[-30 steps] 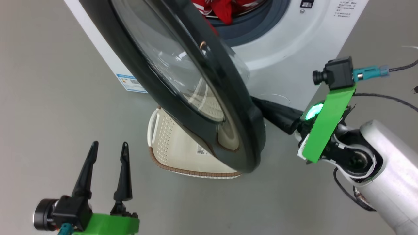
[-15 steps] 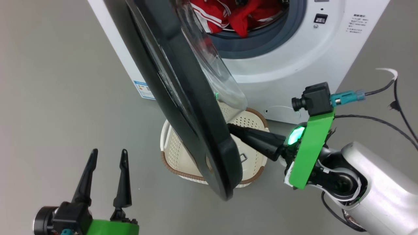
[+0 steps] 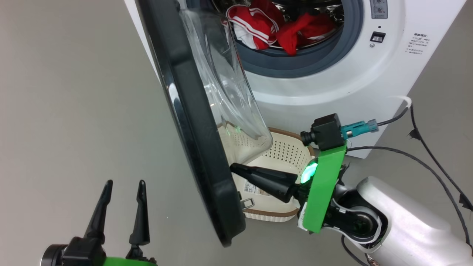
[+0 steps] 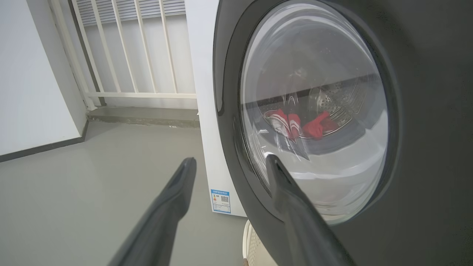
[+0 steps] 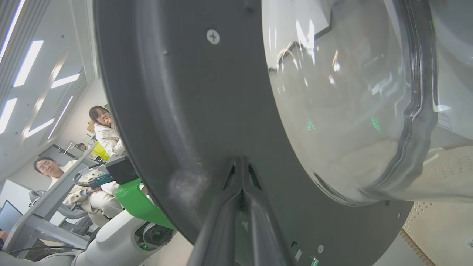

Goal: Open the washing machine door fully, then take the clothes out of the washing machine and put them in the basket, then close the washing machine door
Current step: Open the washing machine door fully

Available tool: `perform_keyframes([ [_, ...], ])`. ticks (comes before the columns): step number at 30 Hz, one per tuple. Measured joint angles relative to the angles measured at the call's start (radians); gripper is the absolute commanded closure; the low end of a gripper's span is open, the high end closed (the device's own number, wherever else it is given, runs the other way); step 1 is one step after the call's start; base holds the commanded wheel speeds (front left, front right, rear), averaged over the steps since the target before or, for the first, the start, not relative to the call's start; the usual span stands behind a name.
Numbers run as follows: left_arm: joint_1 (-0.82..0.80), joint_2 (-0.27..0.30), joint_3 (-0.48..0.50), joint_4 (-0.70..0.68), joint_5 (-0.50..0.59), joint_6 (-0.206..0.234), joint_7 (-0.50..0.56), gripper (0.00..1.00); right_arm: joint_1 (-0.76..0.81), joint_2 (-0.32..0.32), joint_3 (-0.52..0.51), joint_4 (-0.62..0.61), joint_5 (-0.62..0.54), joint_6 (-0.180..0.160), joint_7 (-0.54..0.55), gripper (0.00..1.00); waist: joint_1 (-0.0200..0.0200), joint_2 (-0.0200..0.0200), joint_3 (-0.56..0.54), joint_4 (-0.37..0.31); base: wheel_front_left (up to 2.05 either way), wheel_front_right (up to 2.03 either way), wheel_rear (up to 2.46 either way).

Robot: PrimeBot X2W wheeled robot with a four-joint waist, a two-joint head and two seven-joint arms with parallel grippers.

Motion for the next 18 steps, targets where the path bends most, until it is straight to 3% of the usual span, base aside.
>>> perform_keyframes([
  [18,0.018,0.004,-0.002,0.002,-0.004,0.002,0.000,0.00,-0.005,0.056,0.075,0.034,0.027,0.000,-0.055,1.00,0.0000,0.0001,-0.030,0.018,0.00,0.00,0.00],
])
